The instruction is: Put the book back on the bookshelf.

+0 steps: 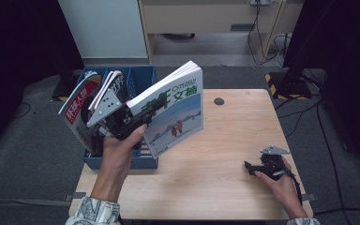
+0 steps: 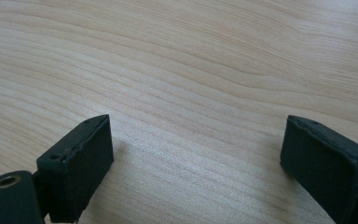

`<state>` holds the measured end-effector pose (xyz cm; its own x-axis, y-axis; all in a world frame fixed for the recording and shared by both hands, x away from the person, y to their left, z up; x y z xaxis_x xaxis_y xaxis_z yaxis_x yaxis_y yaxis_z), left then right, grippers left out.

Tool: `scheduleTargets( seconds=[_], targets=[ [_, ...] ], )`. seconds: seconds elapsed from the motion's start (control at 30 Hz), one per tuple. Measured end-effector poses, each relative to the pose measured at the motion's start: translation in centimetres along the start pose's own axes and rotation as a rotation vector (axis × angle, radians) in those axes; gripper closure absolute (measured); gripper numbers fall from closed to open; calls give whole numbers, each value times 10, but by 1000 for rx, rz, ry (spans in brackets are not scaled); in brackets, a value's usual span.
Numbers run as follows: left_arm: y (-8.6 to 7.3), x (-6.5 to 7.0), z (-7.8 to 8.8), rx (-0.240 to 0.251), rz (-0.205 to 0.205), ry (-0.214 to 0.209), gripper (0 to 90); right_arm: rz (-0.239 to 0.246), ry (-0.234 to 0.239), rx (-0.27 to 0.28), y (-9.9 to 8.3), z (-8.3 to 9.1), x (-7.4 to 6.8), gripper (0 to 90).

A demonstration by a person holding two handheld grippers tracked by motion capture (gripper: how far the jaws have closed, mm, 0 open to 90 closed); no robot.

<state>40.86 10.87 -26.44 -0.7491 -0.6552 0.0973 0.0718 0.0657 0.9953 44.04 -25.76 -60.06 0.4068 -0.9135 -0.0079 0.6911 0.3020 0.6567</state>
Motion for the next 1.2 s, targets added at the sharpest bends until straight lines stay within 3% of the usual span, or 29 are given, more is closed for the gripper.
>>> scheduleTargets(
  seconds=[0.73, 1.2],
  targets=[
    [8, -33, 36, 17, 5, 103, 733, 2, 0, 3, 0, 0, 0, 95],
    [6, -47, 60, 16, 1, 153, 732, 0, 10, -9, 1, -1, 1, 71]
  ],
)
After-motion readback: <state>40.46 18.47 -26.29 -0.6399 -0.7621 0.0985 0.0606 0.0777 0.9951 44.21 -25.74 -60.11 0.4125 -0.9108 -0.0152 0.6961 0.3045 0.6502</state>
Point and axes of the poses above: each handheld gripper's, and its own axes: z roughly backward along the jaws, y roughly out of its top, x roughly to its right, the point moved 9 cm from there along -z, roughly forward along the jaws, and after that the axes turned 5 degrees about -x, right-handed, at the moved point
